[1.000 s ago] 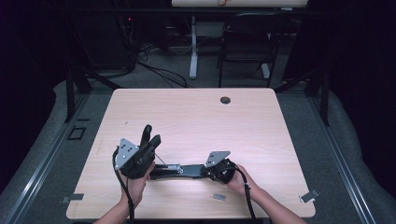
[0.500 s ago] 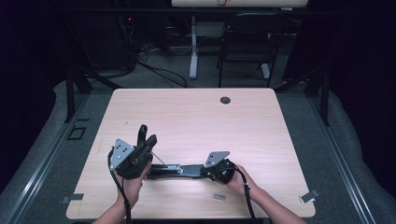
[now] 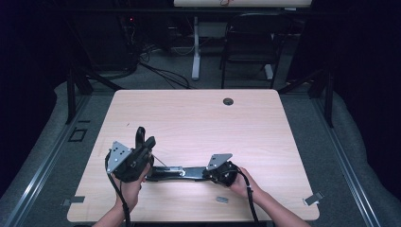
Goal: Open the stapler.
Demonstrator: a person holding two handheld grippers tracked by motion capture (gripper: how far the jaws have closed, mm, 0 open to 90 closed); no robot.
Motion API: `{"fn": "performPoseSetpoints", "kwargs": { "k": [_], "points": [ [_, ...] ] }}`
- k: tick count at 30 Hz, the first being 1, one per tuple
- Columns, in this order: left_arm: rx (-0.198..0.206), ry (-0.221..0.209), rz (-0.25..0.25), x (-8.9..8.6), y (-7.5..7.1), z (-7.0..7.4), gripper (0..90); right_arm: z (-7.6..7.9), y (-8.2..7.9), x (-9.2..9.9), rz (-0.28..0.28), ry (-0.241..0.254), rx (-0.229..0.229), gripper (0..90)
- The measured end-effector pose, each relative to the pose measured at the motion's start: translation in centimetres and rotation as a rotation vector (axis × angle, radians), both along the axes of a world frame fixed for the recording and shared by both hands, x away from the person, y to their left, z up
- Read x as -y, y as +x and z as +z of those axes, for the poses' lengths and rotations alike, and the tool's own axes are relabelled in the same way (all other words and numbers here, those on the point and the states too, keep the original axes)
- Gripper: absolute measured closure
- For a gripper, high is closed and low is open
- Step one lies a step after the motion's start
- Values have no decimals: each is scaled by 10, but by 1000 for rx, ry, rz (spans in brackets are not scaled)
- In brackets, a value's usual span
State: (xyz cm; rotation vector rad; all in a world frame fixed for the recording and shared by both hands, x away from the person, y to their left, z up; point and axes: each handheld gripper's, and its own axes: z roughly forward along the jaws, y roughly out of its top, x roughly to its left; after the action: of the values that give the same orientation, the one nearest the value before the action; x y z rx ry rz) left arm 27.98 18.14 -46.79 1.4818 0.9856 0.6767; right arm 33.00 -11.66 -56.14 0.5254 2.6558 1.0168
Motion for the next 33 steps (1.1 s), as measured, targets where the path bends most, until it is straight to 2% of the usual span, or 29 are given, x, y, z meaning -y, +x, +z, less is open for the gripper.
{"fn": "performPoseSetpoints", "kwargs": {
  "k": [7, 10, 12, 13, 18, 20, 21, 24, 28, 33],
  "points": [
    [5, -4, 17, -7, -1, 1, 900, 0, 0, 0, 2, -3, -2, 883],
    [27, -20, 71, -15, -2, 3, 873, -1, 0, 0, 2, -4, -2, 881],
    [26, -41, 108, -27, 0, 4, 873, 0, 0, 0, 1, -2, -3, 881],
    [15, -50, 119, -31, 0, 3, 872, -1, 0, 0, 2, -3, -7, 881],
    [-115, -161, 177, -57, 11, -9, 870, 0, 0, -1, -1, -2, -16, 875],
    [-150, -192, 198, -64, 15, -13, 875, -1, 0, -1, 1, 2, -7, 877],
    [-154, -201, 207, -65, 16, -13, 876, -1, 0, -1, 0, 2, -9, 877],
    [-157, -198, 224, -68, 17, -14, 877, -1, 0, -1, -2, 8, -7, 877],
    [-148, -183, 216, -66, 17, -13, 878, -1, 0, -1, 1, 7, -8, 877],
    [-127, -131, 194, -60, 16, -12, 868, -1, 0, -1, -2, 4, -9, 872]
  ]
}}
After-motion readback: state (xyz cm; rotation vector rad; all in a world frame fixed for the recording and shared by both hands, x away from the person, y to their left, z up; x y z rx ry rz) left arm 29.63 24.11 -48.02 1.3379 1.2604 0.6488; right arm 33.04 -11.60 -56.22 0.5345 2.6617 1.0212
